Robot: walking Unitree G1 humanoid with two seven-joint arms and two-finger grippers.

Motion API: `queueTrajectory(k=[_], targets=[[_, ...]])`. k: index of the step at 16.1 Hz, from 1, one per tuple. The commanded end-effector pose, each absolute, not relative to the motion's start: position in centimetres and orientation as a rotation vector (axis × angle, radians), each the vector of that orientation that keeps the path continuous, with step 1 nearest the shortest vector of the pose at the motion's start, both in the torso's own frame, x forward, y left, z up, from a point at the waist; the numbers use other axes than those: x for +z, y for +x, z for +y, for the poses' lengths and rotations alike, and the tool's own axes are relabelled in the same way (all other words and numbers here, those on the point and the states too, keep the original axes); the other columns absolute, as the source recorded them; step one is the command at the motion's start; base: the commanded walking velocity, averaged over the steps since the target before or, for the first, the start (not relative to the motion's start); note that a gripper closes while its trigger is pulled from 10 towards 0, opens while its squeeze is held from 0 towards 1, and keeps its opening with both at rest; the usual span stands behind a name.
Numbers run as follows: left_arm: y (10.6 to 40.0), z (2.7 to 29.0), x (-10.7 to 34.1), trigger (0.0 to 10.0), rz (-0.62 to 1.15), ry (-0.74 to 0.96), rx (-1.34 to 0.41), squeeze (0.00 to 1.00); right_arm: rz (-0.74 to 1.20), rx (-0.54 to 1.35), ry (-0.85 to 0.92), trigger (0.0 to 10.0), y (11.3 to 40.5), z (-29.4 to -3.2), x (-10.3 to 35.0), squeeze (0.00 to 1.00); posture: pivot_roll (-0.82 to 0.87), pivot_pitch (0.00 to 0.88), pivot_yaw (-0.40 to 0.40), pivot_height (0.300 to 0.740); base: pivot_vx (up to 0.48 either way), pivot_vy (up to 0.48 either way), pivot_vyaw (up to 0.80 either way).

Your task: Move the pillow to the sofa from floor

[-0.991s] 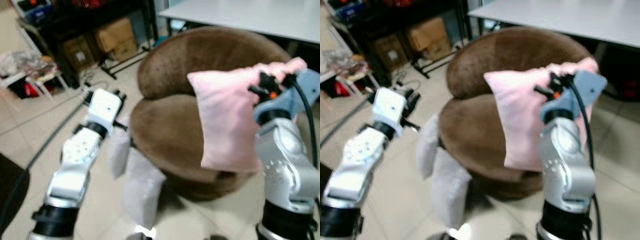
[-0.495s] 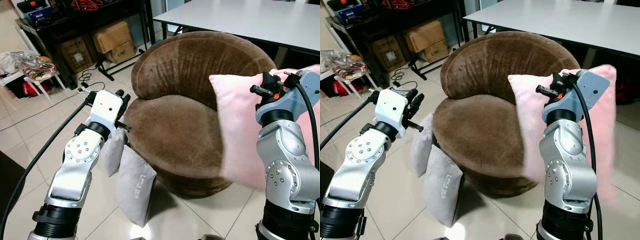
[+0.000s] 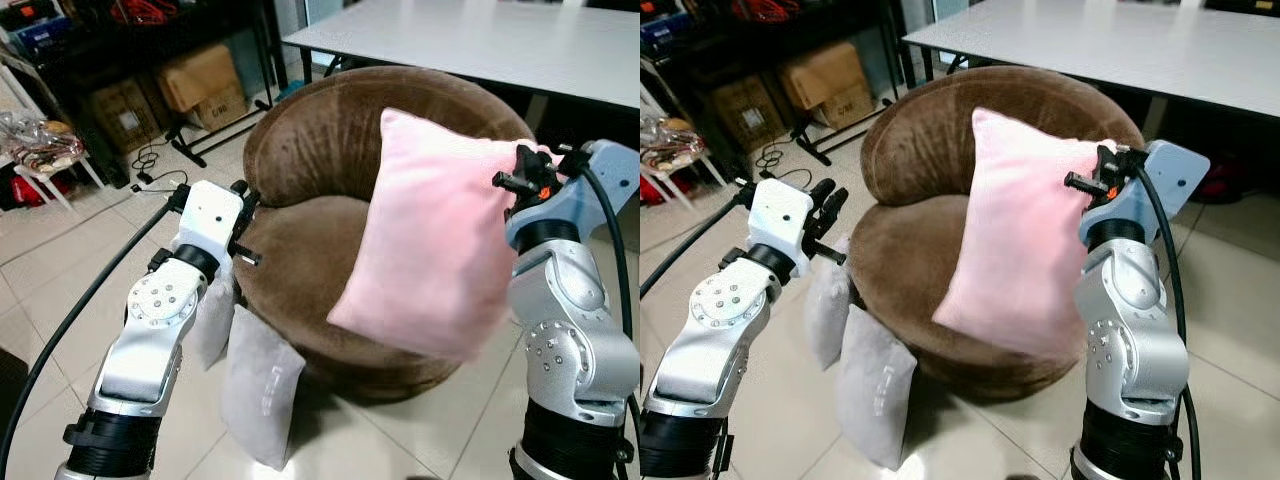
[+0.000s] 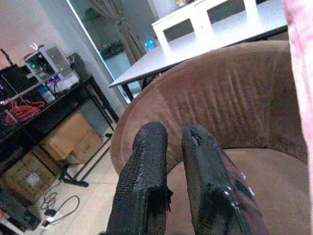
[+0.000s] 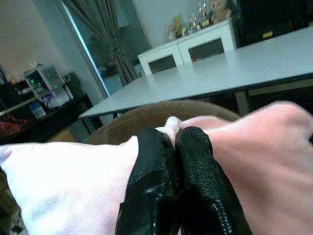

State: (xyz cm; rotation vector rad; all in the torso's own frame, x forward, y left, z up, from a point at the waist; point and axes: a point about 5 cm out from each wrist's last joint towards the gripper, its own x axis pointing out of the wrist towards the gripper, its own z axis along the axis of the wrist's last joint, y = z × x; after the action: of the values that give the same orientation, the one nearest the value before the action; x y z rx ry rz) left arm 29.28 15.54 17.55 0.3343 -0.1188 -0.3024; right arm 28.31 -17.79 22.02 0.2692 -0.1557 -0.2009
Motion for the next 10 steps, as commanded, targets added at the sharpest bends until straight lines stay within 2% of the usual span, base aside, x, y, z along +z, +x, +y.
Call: queueTrajectory(k=[1, 6, 10], targets=[[29.24, 16.14, 17.67, 10.0, -0.118, 0.34, -0.293, 0.0, -0.193, -0.191, 0.267, 10.0, 28.26, -17.6, 22.72, 0.0, -0.18, 0.0, 0.12, 0.74, 0.349, 0.0, 0.0], [29.27, 16.13, 17.68, 10.0, -0.122, 0.339, -0.292, 0.0, -0.188, -0.184, 0.259, 10.0, 28.33, -17.61, 22.63, 0.0, -0.19, 0.0, 0.118, 0.74, 0.347, 0.0, 0.0], [29.21, 16.08, 17.6, 10.0, -0.121, 0.34, -0.295, 0.0, -0.161, -0.192, 0.245, 10.0, 28.41, -17.94, 22.18, 0.0, -0.18, 0.0, 0.115, 0.74, 0.349, 0.0, -0.8]])
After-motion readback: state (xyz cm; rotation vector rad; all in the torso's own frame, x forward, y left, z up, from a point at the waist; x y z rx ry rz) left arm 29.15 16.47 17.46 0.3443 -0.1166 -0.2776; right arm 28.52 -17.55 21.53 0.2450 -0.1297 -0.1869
